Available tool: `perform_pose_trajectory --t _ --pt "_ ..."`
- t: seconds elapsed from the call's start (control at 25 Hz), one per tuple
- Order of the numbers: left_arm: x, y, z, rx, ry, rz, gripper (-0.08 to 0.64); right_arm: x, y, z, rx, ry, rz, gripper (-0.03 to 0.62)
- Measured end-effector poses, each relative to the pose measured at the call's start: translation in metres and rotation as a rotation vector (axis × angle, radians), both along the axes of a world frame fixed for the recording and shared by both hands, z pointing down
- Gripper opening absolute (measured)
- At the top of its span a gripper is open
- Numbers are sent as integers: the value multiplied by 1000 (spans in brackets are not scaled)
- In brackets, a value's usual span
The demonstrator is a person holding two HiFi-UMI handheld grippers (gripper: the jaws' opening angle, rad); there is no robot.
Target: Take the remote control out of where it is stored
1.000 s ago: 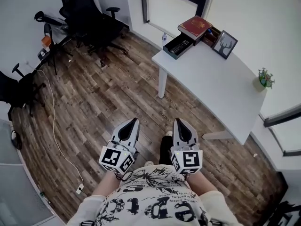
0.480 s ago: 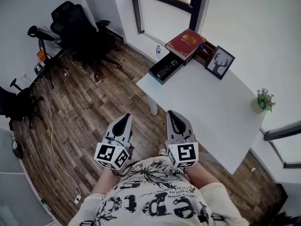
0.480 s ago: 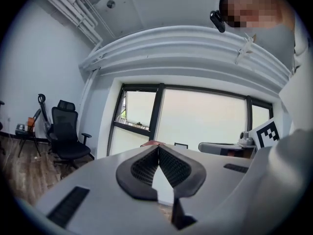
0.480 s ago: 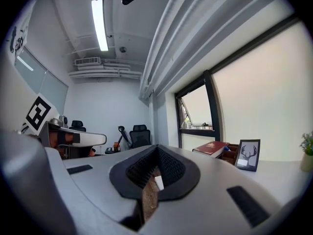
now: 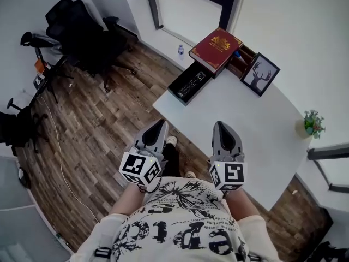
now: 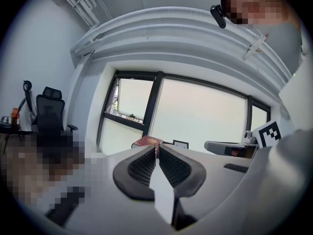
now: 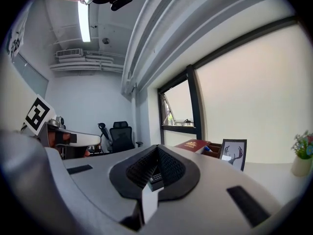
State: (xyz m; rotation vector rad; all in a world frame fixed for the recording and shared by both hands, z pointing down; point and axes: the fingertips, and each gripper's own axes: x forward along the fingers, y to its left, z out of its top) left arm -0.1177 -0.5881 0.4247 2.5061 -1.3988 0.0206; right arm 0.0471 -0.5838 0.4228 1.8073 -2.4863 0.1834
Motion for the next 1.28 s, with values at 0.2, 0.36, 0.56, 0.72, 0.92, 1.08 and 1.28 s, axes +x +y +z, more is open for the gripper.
perform_pose_trajectory --t 0.2,0.36,0.56,0.72,0.92,1.08,1.28 --pt "5 -74 6 -35 11 123 10 6 -55 -3 -9 3 123 2" --pt "12 -139 21 -92 -7 245 11 -2 -98 2 -52 0 189 2" --pt "14 -200 42 -159 5 352 31 -7 -137 17 -128 -30 310 2" --pt "28 -227 82 -246 -63 452 82 -3 -155 45 -195 -39 401 2" --pt "57 -239 141 -345 -203 548 170 3 -156 72 -267 -59 462 2" --pt "75 -243 180 -428 -288 564 247 12 -161 89 -313 -51 463 2" --pt "93 -248 211 -461 -416 569 265 31 -170 86 -307 -11 469 2"
